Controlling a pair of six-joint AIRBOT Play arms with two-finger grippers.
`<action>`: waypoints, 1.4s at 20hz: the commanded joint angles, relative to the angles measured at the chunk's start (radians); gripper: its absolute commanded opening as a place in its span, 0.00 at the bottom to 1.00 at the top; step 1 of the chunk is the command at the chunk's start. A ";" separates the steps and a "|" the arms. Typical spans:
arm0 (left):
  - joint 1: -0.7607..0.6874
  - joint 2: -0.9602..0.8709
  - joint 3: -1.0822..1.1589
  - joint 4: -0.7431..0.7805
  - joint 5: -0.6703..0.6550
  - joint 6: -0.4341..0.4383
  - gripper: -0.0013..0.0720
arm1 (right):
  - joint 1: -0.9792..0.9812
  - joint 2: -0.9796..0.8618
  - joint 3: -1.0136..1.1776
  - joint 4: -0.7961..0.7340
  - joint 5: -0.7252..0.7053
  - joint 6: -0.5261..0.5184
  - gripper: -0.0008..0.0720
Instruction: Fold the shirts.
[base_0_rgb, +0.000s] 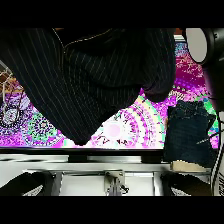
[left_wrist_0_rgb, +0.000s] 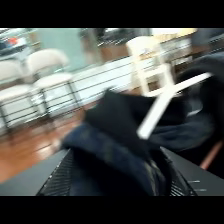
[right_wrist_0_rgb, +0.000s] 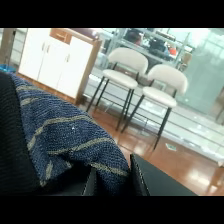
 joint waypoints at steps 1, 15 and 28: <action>0.090 0.018 0.000 0.000 -0.035 0.000 0.85 | 0.001 0.001 0.001 -0.001 -0.041 0.036 0.16; 0.339 0.097 0.000 0.086 -0.287 -0.002 0.85 | 0.001 0.010 0.001 -0.001 -0.115 0.066 0.16; 0.220 -0.024 -0.644 -0.428 -0.025 -0.158 0.85 | 0.069 0.039 0.001 0.026 -0.027 -0.017 0.16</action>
